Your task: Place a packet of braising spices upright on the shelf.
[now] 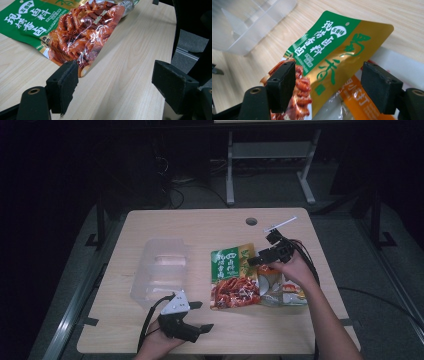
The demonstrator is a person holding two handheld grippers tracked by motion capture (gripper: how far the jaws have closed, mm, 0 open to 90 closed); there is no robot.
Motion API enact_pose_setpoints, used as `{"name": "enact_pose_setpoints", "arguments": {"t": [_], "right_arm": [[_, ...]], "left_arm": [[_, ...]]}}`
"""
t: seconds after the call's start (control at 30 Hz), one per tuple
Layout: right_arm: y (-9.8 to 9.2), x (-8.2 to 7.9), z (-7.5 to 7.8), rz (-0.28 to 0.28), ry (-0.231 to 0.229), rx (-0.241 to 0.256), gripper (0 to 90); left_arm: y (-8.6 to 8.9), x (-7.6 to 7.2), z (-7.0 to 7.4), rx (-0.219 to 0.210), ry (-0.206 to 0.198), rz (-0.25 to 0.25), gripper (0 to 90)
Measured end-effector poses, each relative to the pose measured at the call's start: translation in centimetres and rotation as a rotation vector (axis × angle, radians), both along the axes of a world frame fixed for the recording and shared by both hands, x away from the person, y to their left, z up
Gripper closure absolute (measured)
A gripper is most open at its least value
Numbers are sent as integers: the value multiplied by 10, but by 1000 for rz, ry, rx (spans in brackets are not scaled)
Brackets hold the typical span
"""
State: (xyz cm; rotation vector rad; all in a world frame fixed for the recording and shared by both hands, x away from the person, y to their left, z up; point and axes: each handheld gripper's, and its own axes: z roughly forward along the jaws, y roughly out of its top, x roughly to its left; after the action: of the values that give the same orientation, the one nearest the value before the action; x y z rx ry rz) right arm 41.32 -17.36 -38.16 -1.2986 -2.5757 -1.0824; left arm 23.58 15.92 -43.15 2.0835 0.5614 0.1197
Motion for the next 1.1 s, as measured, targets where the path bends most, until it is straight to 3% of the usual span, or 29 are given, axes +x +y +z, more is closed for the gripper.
{"name": "enact_pose_setpoints", "arguments": {"t": [0.13, 0.43, 0.6, 1.1], "right_arm": [[7, 9, -3, 6, 15, -4, 300], [10, 23, -17, -45, 46, -67, 325], [5, 29, -25, -80, 79, -62, 376], [6, 33, -38, -88, 129, -72, 558]], "left_arm": [[1, 1, 0, -10, 5, 7, 210], [0, 2, 1, -13, 6, 1, 213], [-1, 1, 0, -14, 11, 0, 214], [-2, 2, -1, -20, 26, 4, 216]]}}
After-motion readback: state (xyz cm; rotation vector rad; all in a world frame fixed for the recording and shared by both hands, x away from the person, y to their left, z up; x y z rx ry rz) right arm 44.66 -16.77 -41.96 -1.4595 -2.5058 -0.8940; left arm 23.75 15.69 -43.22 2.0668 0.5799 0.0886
